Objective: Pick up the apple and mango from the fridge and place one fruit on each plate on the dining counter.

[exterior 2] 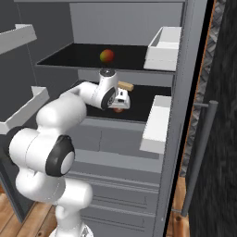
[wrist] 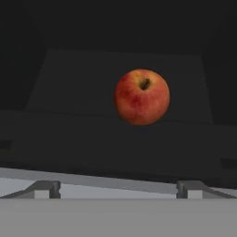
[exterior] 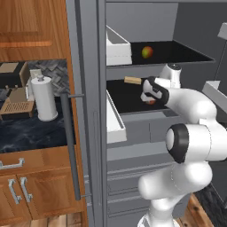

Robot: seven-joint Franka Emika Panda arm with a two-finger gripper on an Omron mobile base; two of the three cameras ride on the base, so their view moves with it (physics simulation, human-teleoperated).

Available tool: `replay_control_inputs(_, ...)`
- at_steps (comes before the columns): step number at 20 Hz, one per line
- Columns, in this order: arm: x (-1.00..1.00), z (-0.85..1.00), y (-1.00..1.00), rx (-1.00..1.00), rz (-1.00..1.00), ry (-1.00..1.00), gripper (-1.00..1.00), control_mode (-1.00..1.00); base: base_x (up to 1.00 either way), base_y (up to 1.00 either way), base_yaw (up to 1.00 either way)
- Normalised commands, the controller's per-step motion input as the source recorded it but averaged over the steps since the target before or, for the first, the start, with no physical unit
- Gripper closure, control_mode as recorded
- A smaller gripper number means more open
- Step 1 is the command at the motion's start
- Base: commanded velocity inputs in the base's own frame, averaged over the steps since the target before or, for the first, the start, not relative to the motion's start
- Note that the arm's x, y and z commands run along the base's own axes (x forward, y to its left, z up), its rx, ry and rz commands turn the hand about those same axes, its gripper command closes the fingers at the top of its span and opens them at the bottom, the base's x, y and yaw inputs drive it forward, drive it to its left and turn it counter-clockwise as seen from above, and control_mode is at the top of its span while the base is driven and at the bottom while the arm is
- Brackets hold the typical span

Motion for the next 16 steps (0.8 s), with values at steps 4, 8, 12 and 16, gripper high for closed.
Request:
replay_control_inputs(4,0.27,-0.15,0.0,0.0,0.0,0.0,-1.0,-1.0,0.0,0.0,0.0)
replay_control_inputs(8,0.25,-0.06,-0.07,0.0,0.0,0.0,-1.0,-1.0,0.0,0.0,0.0)
replay_control_inputs(12,0.25,-0.1,-0.15,0.0,0.0,0.02,-1.0,-1.0,0.0,0.0,0.0)
replay_control_inputs(16,0.27,-0.12,-0.16,0.0,0.0,0.01,-1.0,-1.0,0.0,0.0,0.0)
